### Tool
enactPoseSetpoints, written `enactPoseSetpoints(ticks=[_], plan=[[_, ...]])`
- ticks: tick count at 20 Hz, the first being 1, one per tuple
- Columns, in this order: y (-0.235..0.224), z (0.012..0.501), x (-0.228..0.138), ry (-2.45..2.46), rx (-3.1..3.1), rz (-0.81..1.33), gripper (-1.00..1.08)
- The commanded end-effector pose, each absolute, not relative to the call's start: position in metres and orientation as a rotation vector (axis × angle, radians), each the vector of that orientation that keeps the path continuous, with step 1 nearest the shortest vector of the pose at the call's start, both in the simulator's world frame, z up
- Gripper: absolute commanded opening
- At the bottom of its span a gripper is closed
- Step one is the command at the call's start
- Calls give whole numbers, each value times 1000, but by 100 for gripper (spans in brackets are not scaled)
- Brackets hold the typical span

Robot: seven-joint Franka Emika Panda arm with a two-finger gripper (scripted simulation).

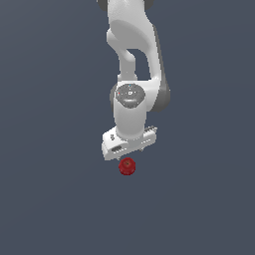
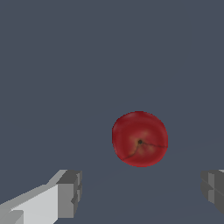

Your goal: Pick up the object and move it to a goal position.

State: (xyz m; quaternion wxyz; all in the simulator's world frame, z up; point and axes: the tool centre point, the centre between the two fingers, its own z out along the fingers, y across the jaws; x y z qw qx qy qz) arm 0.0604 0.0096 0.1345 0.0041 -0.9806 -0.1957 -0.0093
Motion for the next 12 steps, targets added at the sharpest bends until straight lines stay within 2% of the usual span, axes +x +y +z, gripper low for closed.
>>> enactPoseSetpoints(ticks=[1, 12], plan=[[6, 123, 66, -697, -3058, -21, 100], [-1, 97, 78, -874, -3017, -1, 100]])
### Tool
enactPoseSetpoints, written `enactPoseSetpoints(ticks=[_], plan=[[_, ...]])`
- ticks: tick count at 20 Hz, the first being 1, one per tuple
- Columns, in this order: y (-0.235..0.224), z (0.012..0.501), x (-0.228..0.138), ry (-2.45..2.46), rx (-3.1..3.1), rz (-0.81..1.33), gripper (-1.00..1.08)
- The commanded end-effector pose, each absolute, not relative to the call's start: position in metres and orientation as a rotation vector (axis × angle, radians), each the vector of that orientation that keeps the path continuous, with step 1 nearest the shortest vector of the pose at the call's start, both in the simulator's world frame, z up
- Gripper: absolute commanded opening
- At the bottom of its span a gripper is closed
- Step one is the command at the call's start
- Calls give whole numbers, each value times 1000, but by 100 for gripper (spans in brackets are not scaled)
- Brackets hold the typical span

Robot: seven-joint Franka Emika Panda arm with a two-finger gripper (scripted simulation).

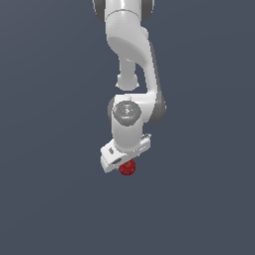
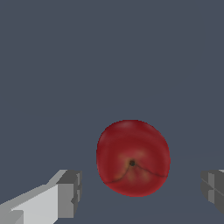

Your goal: Pick up the object and move it to a goal position.

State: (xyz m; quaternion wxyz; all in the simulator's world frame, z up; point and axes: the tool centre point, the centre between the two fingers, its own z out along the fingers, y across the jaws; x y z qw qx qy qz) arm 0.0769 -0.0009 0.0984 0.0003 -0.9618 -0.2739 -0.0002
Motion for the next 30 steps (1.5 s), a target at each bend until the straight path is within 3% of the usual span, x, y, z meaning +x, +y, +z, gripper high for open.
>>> enactPoseSetpoints(ticks=[1, 21, 22, 30], plan=[[-1, 96, 78, -877, -3017, 0, 100], [-1, 46, 78, -879, -3016, 0, 100], [-1, 46, 78, -879, -3016, 0, -100], [-1, 46, 78, -879, -3016, 0, -100]])
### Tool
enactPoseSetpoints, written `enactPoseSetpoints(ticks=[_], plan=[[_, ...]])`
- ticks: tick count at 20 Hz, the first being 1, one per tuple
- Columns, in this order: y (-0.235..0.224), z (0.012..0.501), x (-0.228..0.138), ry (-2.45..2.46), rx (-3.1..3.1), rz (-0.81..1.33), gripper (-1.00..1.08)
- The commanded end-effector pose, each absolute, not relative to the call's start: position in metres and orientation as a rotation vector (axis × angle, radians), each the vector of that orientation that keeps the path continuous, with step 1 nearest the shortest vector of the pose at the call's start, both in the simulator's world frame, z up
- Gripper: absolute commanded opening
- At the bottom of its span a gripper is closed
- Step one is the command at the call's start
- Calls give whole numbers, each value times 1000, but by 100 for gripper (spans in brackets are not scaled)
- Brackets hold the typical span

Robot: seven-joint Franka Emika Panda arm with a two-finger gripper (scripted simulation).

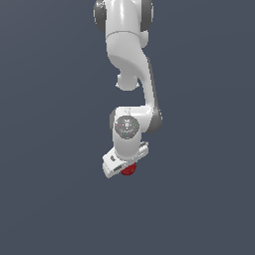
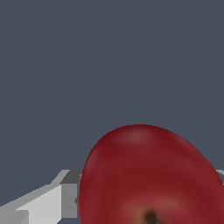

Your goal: Pick up the object and move it to a goal position.

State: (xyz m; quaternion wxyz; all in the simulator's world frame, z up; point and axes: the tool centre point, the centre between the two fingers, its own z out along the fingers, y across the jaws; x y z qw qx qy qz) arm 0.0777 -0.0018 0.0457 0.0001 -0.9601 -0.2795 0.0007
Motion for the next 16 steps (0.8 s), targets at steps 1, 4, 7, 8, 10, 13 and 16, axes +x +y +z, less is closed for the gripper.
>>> enactPoseSetpoints(ticks=[1, 4, 7, 8, 10, 13, 16], plan=[[-1, 46, 78, -879, -3016, 0, -100], [-1, 47, 79, -883, -3015, -1, -100], [1, 56, 83, -907, -3007, -18, -100], [3, 61, 85, -920, -3003, -26, -100], [7, 73, 90, -951, -2992, -48, -100], [14, 98, 100, -1015, -2968, -93, -100], [24, 130, 112, -1095, -2934, -150, -100]])
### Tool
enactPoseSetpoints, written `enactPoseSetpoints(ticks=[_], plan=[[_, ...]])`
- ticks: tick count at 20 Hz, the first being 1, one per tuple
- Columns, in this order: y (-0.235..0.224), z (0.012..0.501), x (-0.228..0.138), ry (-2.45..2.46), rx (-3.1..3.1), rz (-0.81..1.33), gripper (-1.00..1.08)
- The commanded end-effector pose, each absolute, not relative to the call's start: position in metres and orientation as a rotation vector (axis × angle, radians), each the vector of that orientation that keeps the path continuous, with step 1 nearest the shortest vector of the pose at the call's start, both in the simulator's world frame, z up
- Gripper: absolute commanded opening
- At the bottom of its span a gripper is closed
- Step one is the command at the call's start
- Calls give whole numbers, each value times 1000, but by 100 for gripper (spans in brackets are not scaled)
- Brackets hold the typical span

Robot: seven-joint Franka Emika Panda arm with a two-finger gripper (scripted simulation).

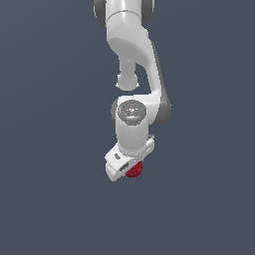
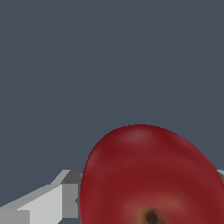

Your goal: Pick up the object and move it to a goal position.

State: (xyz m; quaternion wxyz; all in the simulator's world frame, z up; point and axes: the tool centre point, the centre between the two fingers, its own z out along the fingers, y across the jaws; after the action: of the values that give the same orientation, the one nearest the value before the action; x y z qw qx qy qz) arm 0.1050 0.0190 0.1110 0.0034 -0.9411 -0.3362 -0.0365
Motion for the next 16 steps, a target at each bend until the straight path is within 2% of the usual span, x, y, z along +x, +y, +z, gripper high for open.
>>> enactPoseSetpoints(ticks=[1, 9, 16], plan=[[28, 142, 116, -1126, -2920, -171, -100], [68, 267, 141, -1413, -2759, -382, -100], [100, 378, 144, -1643, -2581, -560, -100]])
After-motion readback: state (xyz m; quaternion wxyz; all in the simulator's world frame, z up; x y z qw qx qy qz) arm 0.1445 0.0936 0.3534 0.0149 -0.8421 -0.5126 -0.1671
